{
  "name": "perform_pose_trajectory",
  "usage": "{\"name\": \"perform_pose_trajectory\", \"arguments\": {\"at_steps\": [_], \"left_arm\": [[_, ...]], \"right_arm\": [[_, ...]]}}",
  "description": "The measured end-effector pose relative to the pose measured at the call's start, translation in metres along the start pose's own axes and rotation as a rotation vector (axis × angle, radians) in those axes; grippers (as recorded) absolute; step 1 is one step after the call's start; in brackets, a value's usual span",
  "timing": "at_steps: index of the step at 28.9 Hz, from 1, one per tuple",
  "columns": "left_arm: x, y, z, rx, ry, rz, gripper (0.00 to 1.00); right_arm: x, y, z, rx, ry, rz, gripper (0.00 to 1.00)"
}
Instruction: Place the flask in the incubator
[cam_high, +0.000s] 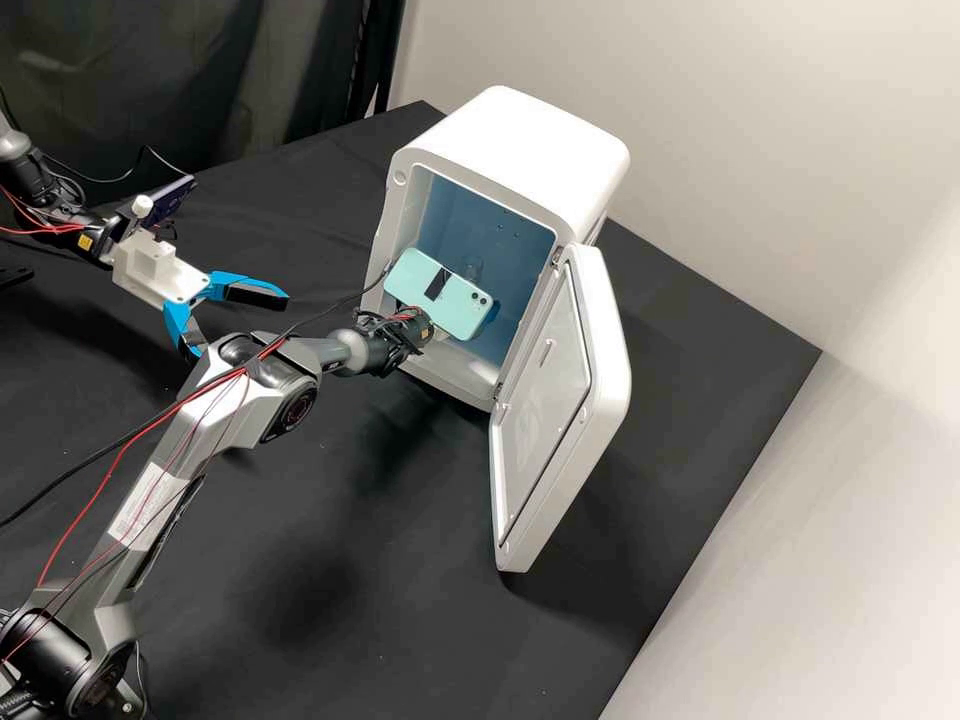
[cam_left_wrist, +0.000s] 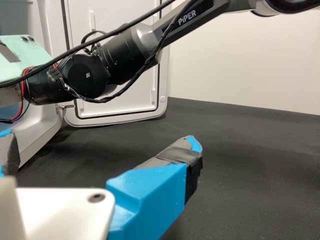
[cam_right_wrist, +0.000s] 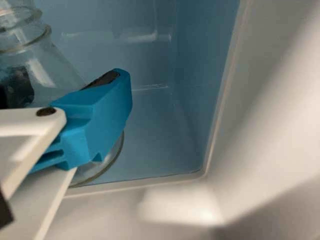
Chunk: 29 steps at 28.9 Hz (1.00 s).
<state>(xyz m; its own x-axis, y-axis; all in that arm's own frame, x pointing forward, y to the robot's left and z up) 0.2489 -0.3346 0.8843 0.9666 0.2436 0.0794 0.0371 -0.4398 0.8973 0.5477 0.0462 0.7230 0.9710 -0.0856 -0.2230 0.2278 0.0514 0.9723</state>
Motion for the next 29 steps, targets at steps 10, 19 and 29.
{"name": "perform_pose_trajectory", "arguments": {"at_steps": [10, 19, 29], "left_arm": [[0.0, 0.0, 0.0, 0.0, 0.0, 0.0, 1.0], [0.0, 0.0, 0.0, 0.0, 0.0, 0.0, 1.0], [0.0, 0.0, 0.0, 0.0, 0.0, 0.0, 1.0]], "right_arm": [[0.0, 0.0, 0.0001, -0.011, -0.001, 0.0, 1.0], [0.0, 0.0, 0.0001, -0.011, -0.001, 0.0, 1.0], [0.0001, 0.0029, 0.004, -0.013, -0.007, 0.004, 1.0]]}}
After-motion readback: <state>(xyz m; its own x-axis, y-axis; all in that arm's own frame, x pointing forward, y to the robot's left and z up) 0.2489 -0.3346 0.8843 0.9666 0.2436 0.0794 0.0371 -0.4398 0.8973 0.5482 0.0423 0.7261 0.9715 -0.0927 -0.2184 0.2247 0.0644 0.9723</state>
